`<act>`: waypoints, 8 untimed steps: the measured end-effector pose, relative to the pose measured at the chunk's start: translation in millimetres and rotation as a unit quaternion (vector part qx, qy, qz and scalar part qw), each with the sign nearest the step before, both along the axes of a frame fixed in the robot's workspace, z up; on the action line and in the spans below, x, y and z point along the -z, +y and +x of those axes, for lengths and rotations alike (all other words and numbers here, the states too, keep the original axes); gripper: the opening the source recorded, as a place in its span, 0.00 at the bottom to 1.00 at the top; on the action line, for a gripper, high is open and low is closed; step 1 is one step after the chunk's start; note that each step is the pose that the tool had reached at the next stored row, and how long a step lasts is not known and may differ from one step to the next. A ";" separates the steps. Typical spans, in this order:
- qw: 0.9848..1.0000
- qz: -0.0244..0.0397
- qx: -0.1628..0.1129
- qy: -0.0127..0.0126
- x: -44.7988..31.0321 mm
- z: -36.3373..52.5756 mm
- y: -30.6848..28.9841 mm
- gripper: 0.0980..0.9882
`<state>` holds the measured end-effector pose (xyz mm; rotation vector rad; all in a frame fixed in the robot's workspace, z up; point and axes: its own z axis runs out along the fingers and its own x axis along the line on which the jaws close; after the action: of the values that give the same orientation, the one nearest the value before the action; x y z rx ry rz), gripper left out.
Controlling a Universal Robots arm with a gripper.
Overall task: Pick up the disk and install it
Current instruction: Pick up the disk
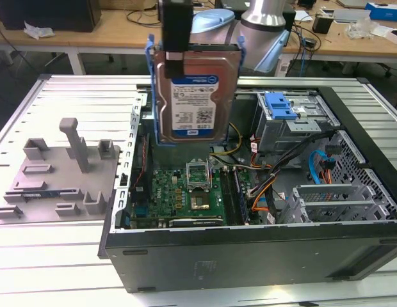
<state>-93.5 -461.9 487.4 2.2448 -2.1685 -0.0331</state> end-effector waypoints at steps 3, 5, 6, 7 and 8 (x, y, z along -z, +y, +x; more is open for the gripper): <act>1.000 0.000 0.000 0.000 0.0 9.7 -2.1 0.30; 1.000 0.000 0.000 0.000 0.0 20.0 -4.3 0.30; 1.000 0.000 0.000 0.000 0.0 23.1 -4.9 0.30; 1.000 0.000 0.000 0.000 0.0 26.5 -5.7 0.30; 1.000 0.000 0.000 0.000 0.0 30.8 -6.5 0.30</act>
<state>-62.6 -468.4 487.4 2.2447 -2.1687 -0.0333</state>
